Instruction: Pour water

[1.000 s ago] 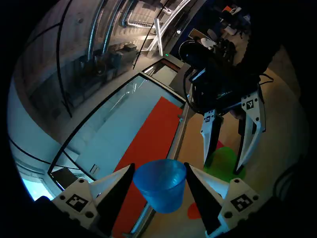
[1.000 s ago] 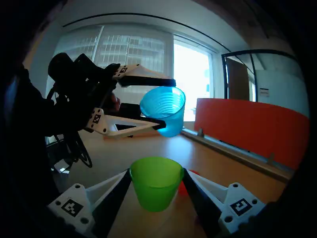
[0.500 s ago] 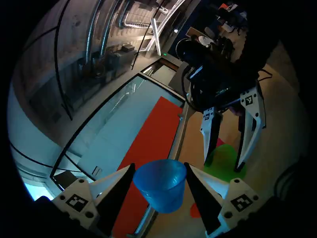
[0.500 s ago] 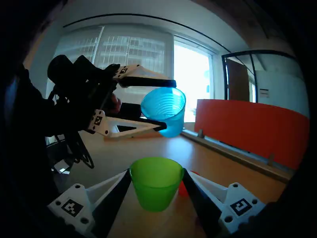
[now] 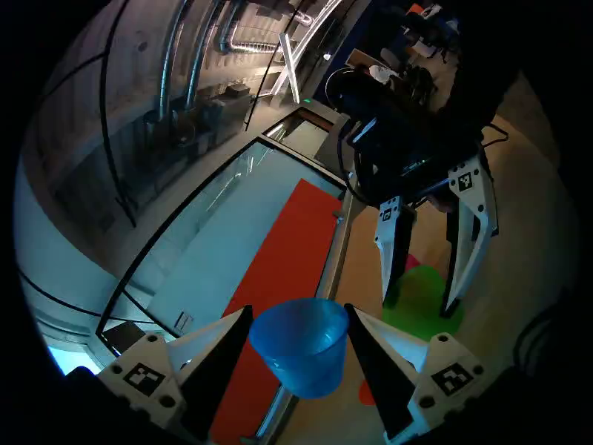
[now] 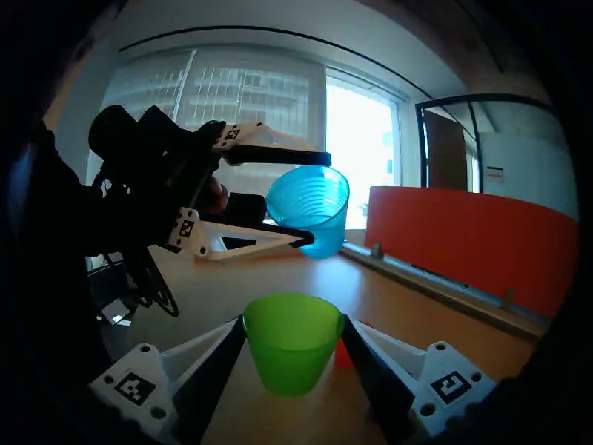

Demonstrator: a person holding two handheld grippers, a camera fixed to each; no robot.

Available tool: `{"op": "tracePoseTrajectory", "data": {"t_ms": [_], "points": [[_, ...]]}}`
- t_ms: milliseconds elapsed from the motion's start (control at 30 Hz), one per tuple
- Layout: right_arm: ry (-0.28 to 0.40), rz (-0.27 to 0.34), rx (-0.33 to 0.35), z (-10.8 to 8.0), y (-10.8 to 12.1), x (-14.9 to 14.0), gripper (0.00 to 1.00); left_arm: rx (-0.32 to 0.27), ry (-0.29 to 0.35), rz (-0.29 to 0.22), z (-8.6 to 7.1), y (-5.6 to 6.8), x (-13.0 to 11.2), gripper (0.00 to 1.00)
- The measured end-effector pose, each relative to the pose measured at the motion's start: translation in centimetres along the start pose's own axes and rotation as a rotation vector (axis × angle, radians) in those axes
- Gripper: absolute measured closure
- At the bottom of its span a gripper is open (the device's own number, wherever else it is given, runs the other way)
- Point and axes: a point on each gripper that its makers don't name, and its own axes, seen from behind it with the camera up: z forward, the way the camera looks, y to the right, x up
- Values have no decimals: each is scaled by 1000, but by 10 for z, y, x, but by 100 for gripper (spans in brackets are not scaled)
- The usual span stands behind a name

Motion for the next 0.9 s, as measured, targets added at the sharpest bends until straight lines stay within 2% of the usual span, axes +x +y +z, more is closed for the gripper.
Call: {"op": "tracePoseTrajectory", "data": {"t_ms": [100, 167, 300, 400, 500, 667, 900], "points": [[0, -1, 0, 1, 0, 0, 6, 6, 2, 9, 0, -2, 1, 10], [0, 0, 1, 1, 0, 0, 5, 28, 6, 18, 0, -9, 3, 20], [-2, 5, 1, 3, 0, -2, 6, 65, 5, 16, -1, -23, 4, 20], [-12, 17, -1, 2, 0, -8, 6, 58, -5, -18, -2, -22, -2, 20], [-14, 25, -8, 0, 2, -7, 6, 60, -18, -30, -2, -24, -9, 20], [-18, 20, -26, -2, 8, -8, 6, 67, -41, -36, -5, -26, -22, 20], [-22, 32, -45, 2, 18, -11, 5, 62, -82, -26, -6, -19, -44, 20]]}}
